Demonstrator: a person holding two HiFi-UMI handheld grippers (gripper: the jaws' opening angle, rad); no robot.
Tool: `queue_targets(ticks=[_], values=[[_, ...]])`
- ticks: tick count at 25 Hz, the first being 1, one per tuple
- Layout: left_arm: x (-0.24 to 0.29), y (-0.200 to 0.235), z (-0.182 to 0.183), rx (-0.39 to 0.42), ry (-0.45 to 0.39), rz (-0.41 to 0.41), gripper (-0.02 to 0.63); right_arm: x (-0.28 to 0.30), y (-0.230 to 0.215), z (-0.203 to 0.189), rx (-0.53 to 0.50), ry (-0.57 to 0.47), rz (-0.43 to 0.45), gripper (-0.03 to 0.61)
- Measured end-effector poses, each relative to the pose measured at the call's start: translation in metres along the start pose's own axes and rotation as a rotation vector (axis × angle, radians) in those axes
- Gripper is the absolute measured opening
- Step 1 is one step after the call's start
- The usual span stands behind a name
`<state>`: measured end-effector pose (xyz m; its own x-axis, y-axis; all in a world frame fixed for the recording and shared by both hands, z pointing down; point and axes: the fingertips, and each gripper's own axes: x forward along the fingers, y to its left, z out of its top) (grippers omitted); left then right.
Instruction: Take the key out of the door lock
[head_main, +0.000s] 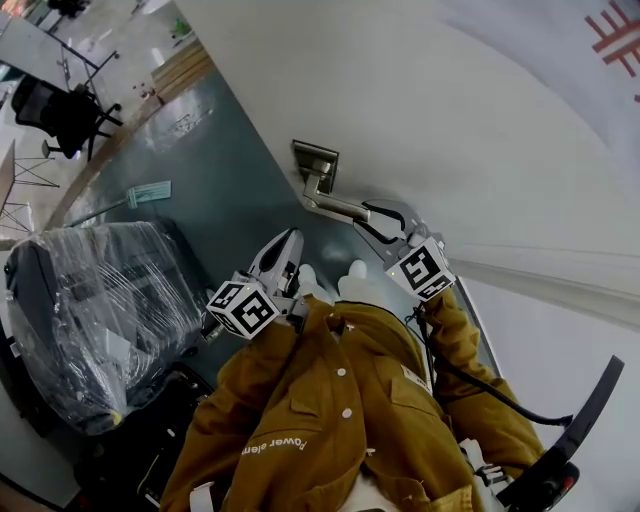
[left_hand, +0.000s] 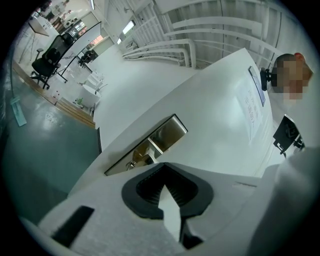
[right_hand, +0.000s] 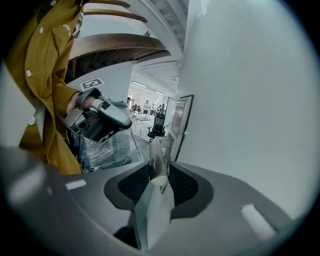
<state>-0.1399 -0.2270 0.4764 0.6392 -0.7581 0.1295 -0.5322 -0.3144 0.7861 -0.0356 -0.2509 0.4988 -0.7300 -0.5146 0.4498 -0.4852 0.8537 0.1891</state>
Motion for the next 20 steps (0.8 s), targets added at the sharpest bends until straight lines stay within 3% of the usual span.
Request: queue_targets(ticks=[5, 6, 7, 8, 11, 13, 15, 20], values=[[0.006, 0.007, -0.003, -0.067, -0.01, -0.009, 0.002, 0.0, -0.001, -0.001, -0.011, 0.007, 0.003, 0.13], [0.008, 0.011, -0.004, -0.102, -0.022, -0.009, 0.034, 0.0, -0.002, -0.002, -0.013, 0.008, 0.003, 0.13], [0.012, 0.016, -0.005, -0.148, -0.03, -0.013, 0.16, 0.0, -0.002, -0.003, -0.009, 0.006, 0.005, 0.13], [0.016, 0.022, -0.008, -0.198, -0.034, -0.019, 0.184, 0.0, -0.003, -0.004, -0.003, 0.0, 0.007, 0.13], [0.031, 0.045, -0.015, -0.363, -0.052, -0.039, 0.213, 0.0, -0.004, -0.005, 0.009, -0.017, 0.007, 0.13], [0.042, 0.052, -0.016, -0.513, -0.086, -0.095, 0.216, 0.001, -0.004, -0.006, 0.007, -0.015, 0.006, 0.13], [0.053, 0.058, -0.018, -0.614, -0.108, -0.153, 0.216, 0.002, -0.005, -0.006, 0.005, -0.009, 0.007, 0.13], [0.072, 0.097, -0.037, -0.631, -0.102, -0.103, 0.195, 0.003, -0.006, -0.009, 0.011, -0.004, 0.001, 0.13]])
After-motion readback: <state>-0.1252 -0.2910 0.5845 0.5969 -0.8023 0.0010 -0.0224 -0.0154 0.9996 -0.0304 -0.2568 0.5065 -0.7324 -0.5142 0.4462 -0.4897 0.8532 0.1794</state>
